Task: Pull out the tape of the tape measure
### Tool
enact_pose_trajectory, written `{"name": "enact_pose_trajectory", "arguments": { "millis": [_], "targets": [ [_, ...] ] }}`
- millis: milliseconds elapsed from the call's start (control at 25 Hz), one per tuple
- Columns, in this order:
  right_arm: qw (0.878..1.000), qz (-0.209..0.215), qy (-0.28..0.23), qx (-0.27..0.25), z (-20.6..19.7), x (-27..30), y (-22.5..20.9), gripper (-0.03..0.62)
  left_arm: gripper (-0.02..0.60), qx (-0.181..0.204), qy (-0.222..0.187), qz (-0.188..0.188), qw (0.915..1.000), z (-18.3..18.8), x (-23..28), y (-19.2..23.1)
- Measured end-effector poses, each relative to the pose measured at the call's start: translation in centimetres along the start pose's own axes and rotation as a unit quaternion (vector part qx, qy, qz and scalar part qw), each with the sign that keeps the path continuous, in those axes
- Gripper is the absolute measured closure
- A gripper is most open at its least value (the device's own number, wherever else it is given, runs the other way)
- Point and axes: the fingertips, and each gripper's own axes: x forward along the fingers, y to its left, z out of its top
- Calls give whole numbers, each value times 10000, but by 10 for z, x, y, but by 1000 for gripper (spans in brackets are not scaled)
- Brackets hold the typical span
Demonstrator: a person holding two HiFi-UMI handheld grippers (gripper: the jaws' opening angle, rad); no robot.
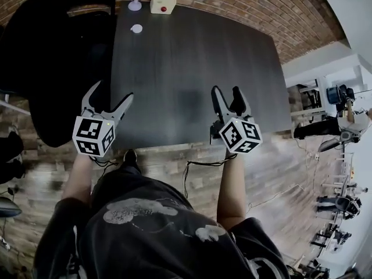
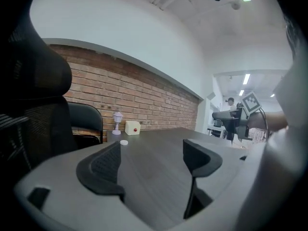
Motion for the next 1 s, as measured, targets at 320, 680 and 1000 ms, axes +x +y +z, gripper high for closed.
{"name": "enact_pose_trajectory", "arguments": {
  "millis": [320,680,1000],
  "targets": [
    [9865,1331,583,-754,31,109,31,267,184,-37,73,433,9990,15,29,42],
    [9460,2745,1065,-1357,4,245,64,269,184,-75,177,1311,9912,21,62,70],
    [9186,3380,1467,-1429,-49,338,93,269,184,-51,302,1805,9831,17,100,89]
  ]
}}
